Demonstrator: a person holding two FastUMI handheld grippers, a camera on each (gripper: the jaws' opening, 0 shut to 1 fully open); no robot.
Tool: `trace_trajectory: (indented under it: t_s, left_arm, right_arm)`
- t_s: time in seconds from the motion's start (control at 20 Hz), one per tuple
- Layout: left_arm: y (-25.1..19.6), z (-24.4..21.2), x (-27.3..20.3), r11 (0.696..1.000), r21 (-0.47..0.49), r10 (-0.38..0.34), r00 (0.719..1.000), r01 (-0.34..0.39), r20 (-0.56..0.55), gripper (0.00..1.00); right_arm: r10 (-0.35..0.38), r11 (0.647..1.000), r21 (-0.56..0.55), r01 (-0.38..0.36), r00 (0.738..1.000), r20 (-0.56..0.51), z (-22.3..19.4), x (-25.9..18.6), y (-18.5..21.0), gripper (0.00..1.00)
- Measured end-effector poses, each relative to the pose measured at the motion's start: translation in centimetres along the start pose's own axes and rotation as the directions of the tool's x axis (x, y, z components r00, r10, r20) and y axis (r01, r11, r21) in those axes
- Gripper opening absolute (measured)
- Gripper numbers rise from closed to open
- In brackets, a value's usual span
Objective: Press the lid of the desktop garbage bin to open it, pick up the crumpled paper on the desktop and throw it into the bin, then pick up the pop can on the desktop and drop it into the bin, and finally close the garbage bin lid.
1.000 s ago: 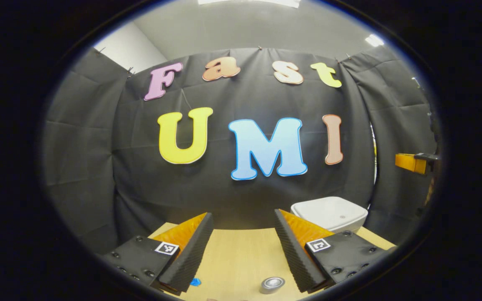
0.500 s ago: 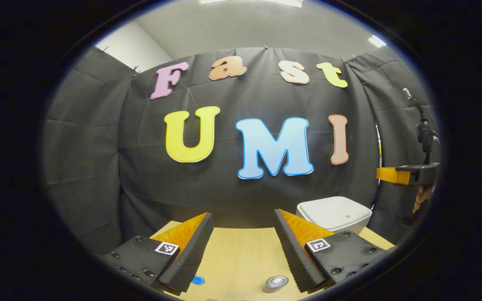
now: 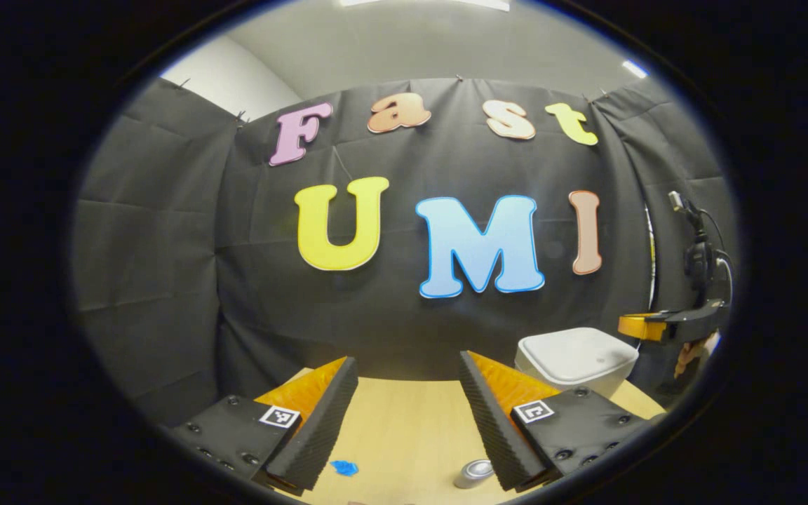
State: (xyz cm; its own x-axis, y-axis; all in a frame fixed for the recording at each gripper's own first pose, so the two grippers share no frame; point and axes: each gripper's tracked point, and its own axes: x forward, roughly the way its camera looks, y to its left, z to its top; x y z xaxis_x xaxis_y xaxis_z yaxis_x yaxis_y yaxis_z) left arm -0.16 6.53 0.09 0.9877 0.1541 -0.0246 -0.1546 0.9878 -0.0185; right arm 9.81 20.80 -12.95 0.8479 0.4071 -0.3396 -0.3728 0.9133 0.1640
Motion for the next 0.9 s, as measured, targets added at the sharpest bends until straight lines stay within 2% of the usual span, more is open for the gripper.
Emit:
trace_trajectory:
  t_s: [0.15, 0.2, 0.25, 0.3, 0.4, 0.45, 0.9]
  left_arm:
    - [0.5, -0.3, -0.1, 1.000, -0.009, 0.013, 1.000, -0.013, -0.007, 0.95]
    - [0.4, -0.4, -0.2, 1.000, -0.012, 0.013, 1.000, -0.013, -0.010, 0.97]
    - [0.4, -0.4, -0.1, 1.000, -0.016, 0.012, 1.000, -0.012, -0.013, 0.92]
    - [0.3, -0.6, -0.3, 1.000, -0.019, 0.010, 1.000, -0.010, -0.016, 0.97]
    - [0.1, -0.6, -0.4, 1.000, -0.023, 0.005, 1.000, -0.006, -0.019, 0.97]
    - [0.1, -0.6, -0.4, 1.000, -0.022, 0.005, 1.000, -0.005, -0.018, 0.97]
    - [-0.3, -1.2, -0.4, 0.999, -0.051, -0.012, 1.000, 0.011, -0.026, 0.97]
  right_arm:
    - [0.027, 1.000, -0.004, -0.027, 0.999, -0.038, -1.8, 0.3, 1.3, 0.07]
    - [0.032, 0.999, -0.007, -0.032, 0.998, -0.049, -2.3, 0.3, 1.8, 0.07]
    - [0.037, 0.999, -0.010, -0.038, 0.997, -0.061, -2.8, 0.3, 1.9, 0.07]
    - [0.038, 0.999, -0.014, -0.039, 0.997, -0.074, -3.4, 0.4, 2.0, 0.07]
    - [0.037, 0.999, -0.012, -0.038, 0.992, -0.117, -5.2, 0.2, 1.9, 0.07]
    - [0.039, 0.999, 0.004, -0.039, 0.996, -0.075, -4.7, 0.0, 1.9, 0.07]
    - [0.071, 0.996, 0.068, -0.064, 0.993, -0.100, -5.1, 0.2, 1.8, 0.06]
